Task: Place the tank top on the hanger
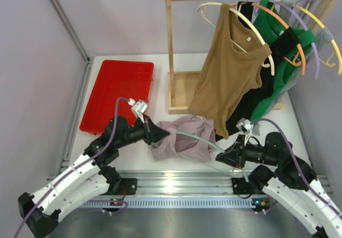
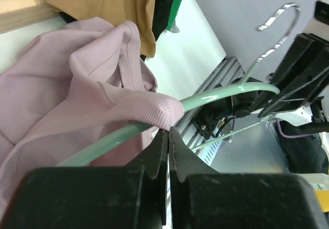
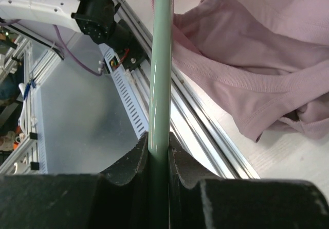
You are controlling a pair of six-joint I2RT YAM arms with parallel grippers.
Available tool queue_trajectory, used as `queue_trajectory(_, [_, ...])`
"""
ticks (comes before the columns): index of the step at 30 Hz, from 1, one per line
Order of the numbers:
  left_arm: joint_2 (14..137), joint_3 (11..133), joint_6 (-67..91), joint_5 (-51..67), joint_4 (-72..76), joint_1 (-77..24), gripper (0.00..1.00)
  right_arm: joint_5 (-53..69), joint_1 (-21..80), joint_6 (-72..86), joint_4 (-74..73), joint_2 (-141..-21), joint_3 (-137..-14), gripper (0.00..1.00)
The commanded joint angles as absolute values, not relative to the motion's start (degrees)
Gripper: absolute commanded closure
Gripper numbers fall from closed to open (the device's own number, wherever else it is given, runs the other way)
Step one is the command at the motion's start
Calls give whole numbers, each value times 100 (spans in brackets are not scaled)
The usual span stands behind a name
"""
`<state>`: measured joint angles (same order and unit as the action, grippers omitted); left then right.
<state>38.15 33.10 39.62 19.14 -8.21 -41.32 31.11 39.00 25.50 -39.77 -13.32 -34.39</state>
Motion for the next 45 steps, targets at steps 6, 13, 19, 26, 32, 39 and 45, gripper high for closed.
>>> queue_trajectory(6, [3929, 3630, 3815, 2355, -632, -4113, 100, 3182, 3981, 2830, -2154, -1336, -2752, 100])
queue_trajectory(13, [3850, 3884, 3560, 661, -1985, -4104, 100, 3085, 3973, 2708, -1731, -1380, -2654, 100])
queue_trajectory(19, [3920, 4016, 3393, 676, -2153, -4104, 75, 3234, 3981, 2619, -1591, -1494, -2602, 100])
queue_trajectory(26, [3797, 4543, 2875, 1026, -2443, -4113, 60, 3199, 3981, 2505, -1608, -1635, -2610, 100])
queue_trajectory(32, [3972, 4878, 2575, 1661, -2146, -4166, 57, 3208, 3981, 2514, -1556, -1696, -2584, 100])
queue_trajectory(39, [4657, 4983, 2426, 925, -1250, -4859, 49, 3182, 3981, 2487, -1573, -1749, -2610, 100])
queue_trajectory(45, [5326, 5045, 2303, 273, -616, -5686, 49, 3182, 3981, 2470, -1600, -1802, -2637, 100])
